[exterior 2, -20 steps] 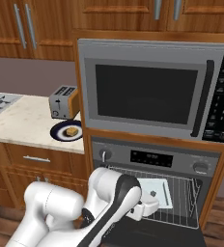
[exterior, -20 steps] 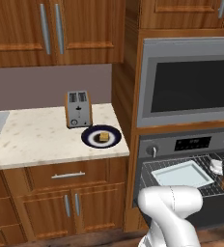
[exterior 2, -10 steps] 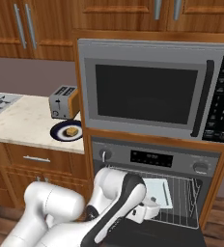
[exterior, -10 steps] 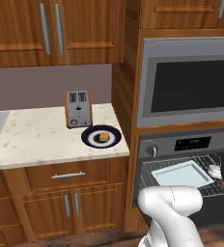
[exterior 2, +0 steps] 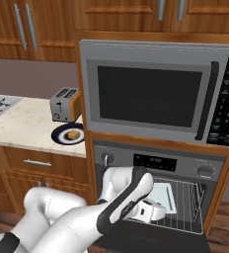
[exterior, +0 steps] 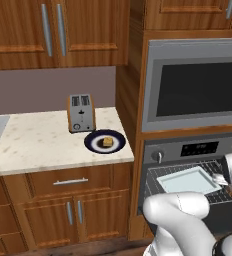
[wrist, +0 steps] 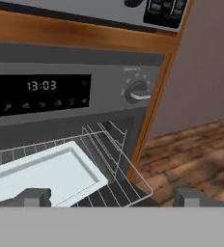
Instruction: Take the baked cake out of the oven and place it on the plate for cooling. Then close the oven door.
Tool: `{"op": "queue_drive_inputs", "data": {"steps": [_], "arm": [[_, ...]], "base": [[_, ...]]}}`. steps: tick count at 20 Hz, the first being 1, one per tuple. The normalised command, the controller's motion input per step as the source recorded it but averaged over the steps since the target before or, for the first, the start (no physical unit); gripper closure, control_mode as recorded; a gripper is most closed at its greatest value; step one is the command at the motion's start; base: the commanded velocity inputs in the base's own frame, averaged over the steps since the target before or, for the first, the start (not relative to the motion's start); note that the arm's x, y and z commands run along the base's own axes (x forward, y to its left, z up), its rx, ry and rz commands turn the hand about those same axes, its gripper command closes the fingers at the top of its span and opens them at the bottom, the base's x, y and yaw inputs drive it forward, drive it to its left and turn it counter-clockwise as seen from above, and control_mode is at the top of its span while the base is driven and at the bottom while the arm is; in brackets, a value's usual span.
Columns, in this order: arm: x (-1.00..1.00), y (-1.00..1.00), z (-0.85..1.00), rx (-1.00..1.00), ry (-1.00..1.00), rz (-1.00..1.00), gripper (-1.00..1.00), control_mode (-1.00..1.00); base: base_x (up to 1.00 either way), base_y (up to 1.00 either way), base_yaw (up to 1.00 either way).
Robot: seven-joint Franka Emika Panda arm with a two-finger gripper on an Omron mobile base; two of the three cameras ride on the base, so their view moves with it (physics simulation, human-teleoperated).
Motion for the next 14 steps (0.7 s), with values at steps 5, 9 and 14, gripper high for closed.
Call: {"op": "queue_drive_inputs", "data": {"steps": [5, 9, 14], "arm": [[0.42, 0.00, -0.77, 0.00, 0.11, 0.13, -1.00, -1.00], [0.49, 0.00, -0.81, 0.00, 0.11, 0.19, -1.00, -1.00], [0.26, -0.01, -0.50, 0.04, 0.20, 0.18, -1.00, -1.00]], "base": [[0.00, 0.00, 0.00], [0.00, 0.00, 0.00], [0.00, 0.00, 0.00]]}}
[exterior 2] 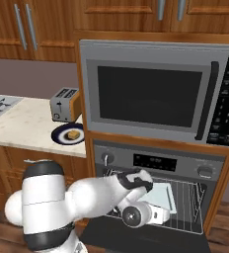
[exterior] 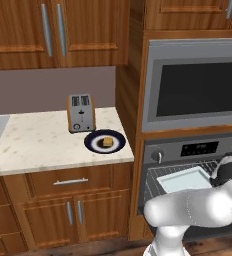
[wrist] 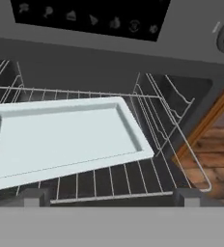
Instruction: Take the baked cake out of the oven and place it on the plate for cooling. Then close the oven door.
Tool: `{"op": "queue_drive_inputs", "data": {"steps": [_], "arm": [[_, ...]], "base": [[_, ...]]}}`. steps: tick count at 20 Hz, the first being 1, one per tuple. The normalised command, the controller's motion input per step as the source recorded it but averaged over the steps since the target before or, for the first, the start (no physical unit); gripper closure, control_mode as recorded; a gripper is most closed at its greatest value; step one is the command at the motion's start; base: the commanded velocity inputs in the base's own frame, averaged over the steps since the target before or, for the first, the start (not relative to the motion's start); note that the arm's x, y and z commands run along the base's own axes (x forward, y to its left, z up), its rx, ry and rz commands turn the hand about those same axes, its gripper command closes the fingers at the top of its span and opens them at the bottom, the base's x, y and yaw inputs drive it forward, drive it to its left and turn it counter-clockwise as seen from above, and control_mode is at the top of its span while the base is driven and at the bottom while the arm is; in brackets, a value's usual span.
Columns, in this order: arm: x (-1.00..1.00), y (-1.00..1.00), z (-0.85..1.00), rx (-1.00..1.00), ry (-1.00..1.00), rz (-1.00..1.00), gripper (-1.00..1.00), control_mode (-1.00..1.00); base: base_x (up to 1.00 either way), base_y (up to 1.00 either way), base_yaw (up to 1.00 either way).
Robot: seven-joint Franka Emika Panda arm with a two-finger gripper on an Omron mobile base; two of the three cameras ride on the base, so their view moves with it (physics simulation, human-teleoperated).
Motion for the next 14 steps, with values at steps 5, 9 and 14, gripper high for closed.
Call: {"op": "queue_drive_inputs", "data": {"steps": [5, 9, 14], "arm": [[0.05, 0.00, -0.12, 0.01, 0.29, 0.06, -1.00, -1.00], [0.00, -0.08, 0.00, 0.00, 0.24, 0.00, -1.00, -1.00], [0.00, -0.37, -0.06, 0.00, 0.15, 0.00, -1.00, -1.00]], "base": [[0.00, 0.00, 0.00], [0.00, 0.00, 0.00], [0.00, 0.00, 0.00]]}}
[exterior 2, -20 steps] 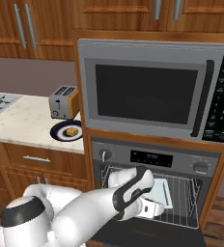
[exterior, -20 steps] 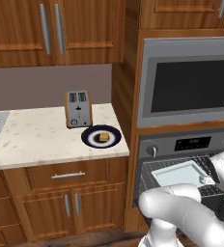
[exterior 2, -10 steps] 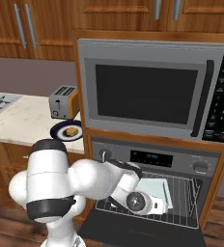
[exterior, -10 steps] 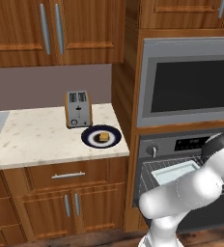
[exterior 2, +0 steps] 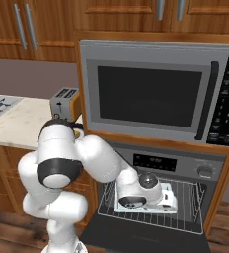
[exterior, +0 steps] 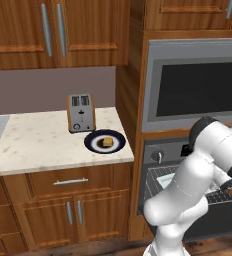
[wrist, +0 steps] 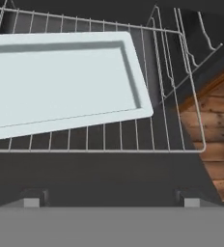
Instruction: Take the baked cake out of the oven and place it on the plate for cooling. Then close the oven door.
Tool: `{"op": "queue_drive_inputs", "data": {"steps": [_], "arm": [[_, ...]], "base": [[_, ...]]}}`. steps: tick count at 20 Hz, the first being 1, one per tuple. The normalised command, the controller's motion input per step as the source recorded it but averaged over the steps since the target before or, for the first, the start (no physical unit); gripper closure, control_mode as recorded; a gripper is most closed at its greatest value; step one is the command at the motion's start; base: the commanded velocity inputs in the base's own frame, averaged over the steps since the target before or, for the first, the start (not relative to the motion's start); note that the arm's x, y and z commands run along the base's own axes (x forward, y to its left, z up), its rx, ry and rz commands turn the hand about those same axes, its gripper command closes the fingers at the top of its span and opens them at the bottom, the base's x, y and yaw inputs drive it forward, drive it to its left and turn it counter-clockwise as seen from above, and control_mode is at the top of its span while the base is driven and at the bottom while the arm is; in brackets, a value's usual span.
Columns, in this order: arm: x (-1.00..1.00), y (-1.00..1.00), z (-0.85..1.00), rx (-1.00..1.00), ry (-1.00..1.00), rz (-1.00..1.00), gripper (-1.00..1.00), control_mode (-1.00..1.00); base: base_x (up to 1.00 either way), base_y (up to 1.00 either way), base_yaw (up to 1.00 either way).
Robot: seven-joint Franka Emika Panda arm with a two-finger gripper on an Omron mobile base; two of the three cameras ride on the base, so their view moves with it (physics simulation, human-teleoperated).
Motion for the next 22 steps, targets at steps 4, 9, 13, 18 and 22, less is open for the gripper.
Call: {"op": "queue_drive_inputs", "data": {"steps": [4, 9, 13, 18, 22], "arm": [[0.00, -0.56, -0.22, 0.00, 0.05, 0.03, -1.00, -1.00], [0.00, -0.47, -0.63, 0.03, 0.00, 0.07, -1.00, -1.00], [0.00, -0.44, -0.98, 0.05, -0.01, 0.11, -1.00, -1.00], [-0.09, -0.49, -0.76, 0.07, -0.18, 0.11, -1.00, -1.00], [-0.01, -0.45, -0.48, 0.05, -0.19, 0.08, -1.00, -1.00]], "base": [[0.00, 0.00, 0.00], [0.00, 0.00, 0.00], [0.00, 0.00, 0.00], [0.00, 0.00, 0.00], [0.00, 0.00, 0.00]]}}
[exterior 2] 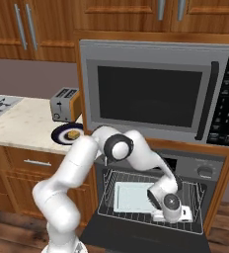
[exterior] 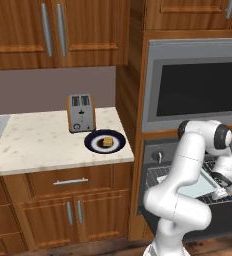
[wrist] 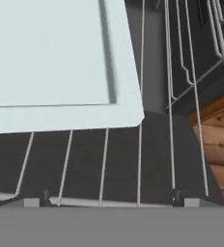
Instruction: Take the baked cake out of the oven and place it on the plate for cooling. Then close the oven door.
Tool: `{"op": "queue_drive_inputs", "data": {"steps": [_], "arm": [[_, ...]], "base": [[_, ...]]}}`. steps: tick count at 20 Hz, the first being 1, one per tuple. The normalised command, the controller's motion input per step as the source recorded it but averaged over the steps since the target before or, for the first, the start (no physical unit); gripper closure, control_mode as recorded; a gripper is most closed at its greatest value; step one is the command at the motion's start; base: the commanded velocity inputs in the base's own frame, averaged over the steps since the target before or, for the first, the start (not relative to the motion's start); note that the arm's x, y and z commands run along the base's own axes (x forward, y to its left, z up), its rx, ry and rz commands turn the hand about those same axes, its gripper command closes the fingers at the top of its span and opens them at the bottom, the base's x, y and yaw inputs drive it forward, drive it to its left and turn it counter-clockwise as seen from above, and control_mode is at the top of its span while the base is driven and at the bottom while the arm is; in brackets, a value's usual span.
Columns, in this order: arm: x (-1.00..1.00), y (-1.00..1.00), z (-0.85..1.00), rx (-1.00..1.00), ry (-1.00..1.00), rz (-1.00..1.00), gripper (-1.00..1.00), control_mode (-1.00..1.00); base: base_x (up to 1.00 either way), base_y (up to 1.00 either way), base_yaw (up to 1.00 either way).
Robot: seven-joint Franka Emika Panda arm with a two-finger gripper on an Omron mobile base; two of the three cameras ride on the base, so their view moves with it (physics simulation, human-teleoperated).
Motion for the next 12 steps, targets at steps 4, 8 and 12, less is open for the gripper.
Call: {"op": "queue_drive_inputs", "data": {"steps": [4, 8, 12], "arm": [[0.00, -0.34, -0.33, 0.03, -0.04, 0.01, -1.00, -1.00], [0.00, -0.26, -0.24, 0.02, 0.00, 0.00, -1.00, -1.00], [0.12, -0.17, -0.17, 0.02, 0.00, 0.02, -1.00, -1.00]], "base": [[0.00, 0.00, 0.00], [0.00, 0.00, 0.00], [0.00, 0.00, 0.00]]}}
